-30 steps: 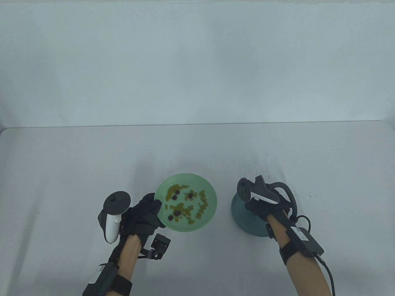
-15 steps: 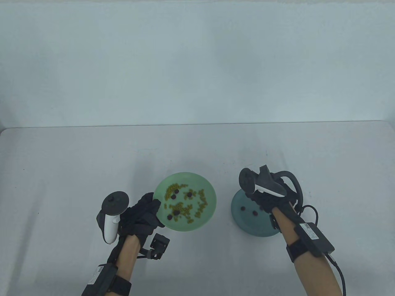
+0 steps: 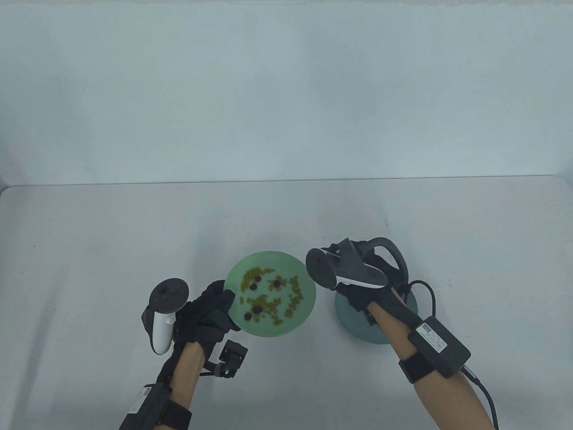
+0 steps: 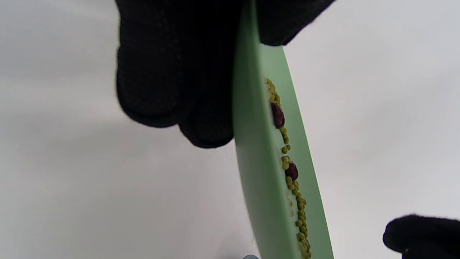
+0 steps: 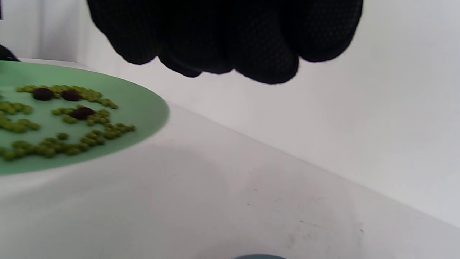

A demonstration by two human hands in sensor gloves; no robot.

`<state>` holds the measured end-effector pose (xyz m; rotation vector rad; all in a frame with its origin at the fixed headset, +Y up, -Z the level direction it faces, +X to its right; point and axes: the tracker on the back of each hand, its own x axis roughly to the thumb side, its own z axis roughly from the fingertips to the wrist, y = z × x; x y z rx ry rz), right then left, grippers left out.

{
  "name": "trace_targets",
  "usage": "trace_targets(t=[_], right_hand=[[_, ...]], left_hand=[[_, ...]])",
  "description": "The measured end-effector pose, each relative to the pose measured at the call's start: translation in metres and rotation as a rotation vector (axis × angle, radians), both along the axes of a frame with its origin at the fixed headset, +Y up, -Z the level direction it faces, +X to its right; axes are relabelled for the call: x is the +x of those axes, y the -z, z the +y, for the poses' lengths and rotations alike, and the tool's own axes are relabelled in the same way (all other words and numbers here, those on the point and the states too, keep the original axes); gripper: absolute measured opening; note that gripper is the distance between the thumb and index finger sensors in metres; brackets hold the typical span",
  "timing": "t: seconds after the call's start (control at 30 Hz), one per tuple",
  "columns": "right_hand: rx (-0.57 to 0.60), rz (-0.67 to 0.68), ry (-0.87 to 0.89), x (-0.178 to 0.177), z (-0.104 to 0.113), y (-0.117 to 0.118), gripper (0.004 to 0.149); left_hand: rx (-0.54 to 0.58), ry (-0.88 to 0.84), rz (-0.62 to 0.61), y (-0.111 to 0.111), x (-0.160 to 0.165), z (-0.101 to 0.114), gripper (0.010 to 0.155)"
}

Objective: Pick cranberries with hand pinch into plate

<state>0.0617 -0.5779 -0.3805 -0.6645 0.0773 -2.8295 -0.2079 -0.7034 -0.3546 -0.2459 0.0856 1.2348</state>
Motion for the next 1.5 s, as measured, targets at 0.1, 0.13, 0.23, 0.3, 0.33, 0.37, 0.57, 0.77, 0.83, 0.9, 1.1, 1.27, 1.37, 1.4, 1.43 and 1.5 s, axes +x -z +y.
trace_targets(t=[0.1,0.13,0.23,0.3,0.33,0.37,0.57,0.77,0.83,0.9,1.1,1.27,1.37,1.4,1.43,1.5], right_hand=[[-0.003,0.066,0.001,-0.022,-0.002,-0.007,0.047],[-0.002,0.09,-0.001,-0.03,-0.004,-0.01,0.047],[-0.004,0.148,-0.01,-0.051,-0.009,-0.017,0.047],[-0.012,0.178,-0.013,-0.062,-0.014,-0.02,0.047],[-0.017,0.19,-0.017,-0.067,-0.017,-0.021,0.047],[-0.02,0.198,-0.019,-0.07,-0.019,-0.022,0.047],[-0.074,0.249,-0.013,-0.085,-0.035,-0.026,0.046],[-0.11,0.303,-0.029,-0.094,-0.044,-0.031,0.049],[-0.11,0.314,-0.036,-0.096,-0.047,-0.033,0.05],[-0.112,0.323,-0.042,-0.098,-0.05,-0.034,0.05],[-0.113,0.336,-0.058,-0.101,-0.054,-0.035,0.051],[-0.127,0.343,-0.08,-0.104,-0.057,-0.035,0.052],[-0.137,0.345,-0.081,-0.106,-0.057,-0.034,0.051],[-0.137,0.347,-0.078,-0.106,-0.056,-0.034,0.05],[-0.136,0.348,-0.076,-0.106,-0.056,-0.034,0.05],[-0.139,0.351,-0.073,-0.106,-0.057,-0.033,0.049]], left_hand=[[-0.001,0.002,-0.003,0.0,0.001,0.0,0.054],[-0.001,0.002,-0.005,0.0,0.002,0.0,0.054],[-0.003,0.004,-0.01,0.0,0.003,-0.001,0.054],[-0.003,0.006,-0.013,0.0,0.003,-0.001,0.054],[-0.003,0.007,-0.014,0.0,0.004,-0.001,0.054],[-0.004,0.005,-0.014,0.0,0.004,-0.001,0.054],[-0.005,0.004,-0.013,0.0,0.004,-0.001,0.054],[-0.008,0.001,-0.015,0.0,0.005,-0.001,0.054],[-0.009,-0.001,-0.015,0.0,0.005,-0.001,0.054],[-0.01,0.002,-0.014,0.0,0.005,-0.001,0.054],[-0.012,0.004,-0.015,0.0,0.005,-0.001,0.054],[-0.011,0.003,-0.019,0.0,0.006,-0.001,0.054],[-0.006,0.014,-0.02,0.0,0.005,-0.001,0.054],[-0.004,0.014,-0.021,0.0,0.005,-0.001,0.054],[-0.003,0.014,-0.021,0.0,0.005,0.0,0.054],[-0.002,0.0,-0.019,0.001,0.004,0.0,0.054]])
